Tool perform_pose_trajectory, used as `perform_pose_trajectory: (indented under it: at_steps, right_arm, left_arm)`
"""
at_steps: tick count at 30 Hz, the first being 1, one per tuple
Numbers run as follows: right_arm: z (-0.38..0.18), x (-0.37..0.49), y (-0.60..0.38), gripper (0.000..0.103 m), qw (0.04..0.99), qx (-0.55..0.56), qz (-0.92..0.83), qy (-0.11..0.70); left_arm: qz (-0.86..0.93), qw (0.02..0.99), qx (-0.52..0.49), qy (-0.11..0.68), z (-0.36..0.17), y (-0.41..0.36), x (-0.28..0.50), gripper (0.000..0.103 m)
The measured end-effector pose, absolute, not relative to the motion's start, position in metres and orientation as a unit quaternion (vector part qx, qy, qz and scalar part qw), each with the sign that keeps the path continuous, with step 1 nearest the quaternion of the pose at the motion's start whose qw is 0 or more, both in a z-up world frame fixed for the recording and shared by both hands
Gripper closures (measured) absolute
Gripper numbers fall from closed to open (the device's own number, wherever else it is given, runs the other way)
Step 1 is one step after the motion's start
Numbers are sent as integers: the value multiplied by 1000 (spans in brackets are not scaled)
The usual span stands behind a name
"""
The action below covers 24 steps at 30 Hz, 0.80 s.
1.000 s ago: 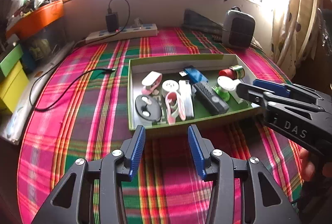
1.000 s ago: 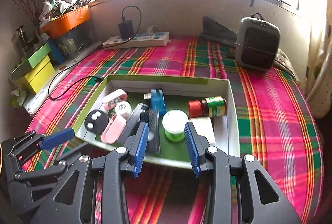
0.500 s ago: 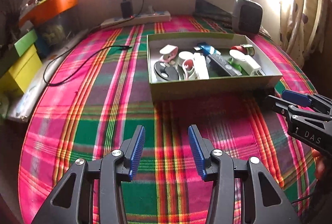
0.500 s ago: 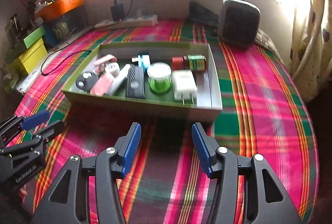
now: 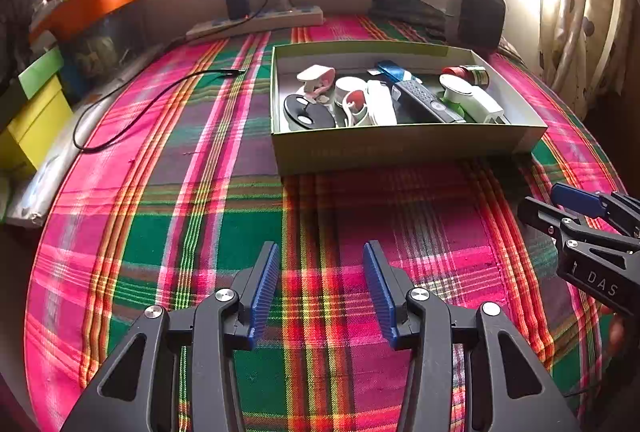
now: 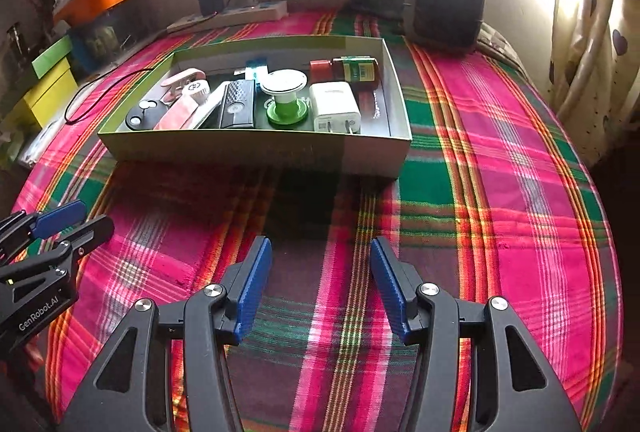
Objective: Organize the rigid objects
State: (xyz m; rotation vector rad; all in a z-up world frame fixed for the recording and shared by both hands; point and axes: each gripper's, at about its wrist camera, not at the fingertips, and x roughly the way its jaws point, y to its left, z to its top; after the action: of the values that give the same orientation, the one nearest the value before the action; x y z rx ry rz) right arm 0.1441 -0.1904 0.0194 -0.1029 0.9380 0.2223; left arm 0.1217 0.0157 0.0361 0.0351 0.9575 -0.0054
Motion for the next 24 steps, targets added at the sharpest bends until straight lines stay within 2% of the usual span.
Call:
perform_pose_trajectory:
  at_steps: [6, 8, 10, 24]
  right_arm:
    - [19, 146, -191, 47, 886, -54, 102, 448]
    - [18, 147, -192, 38, 887, -54, 97, 448]
    - [17, 149, -197, 34, 887, -48, 92, 449]
    - [17, 150, -197, 33, 888, -47, 90, 449]
  left_arm:
    - [11, 890, 6, 456, 35, 14, 123, 54]
    - [15, 890, 7, 456, 35, 12, 124, 53]
    - [15, 890, 6, 456, 35, 12, 125, 52]
    - [14, 890, 4, 456, 34, 12, 126, 51]
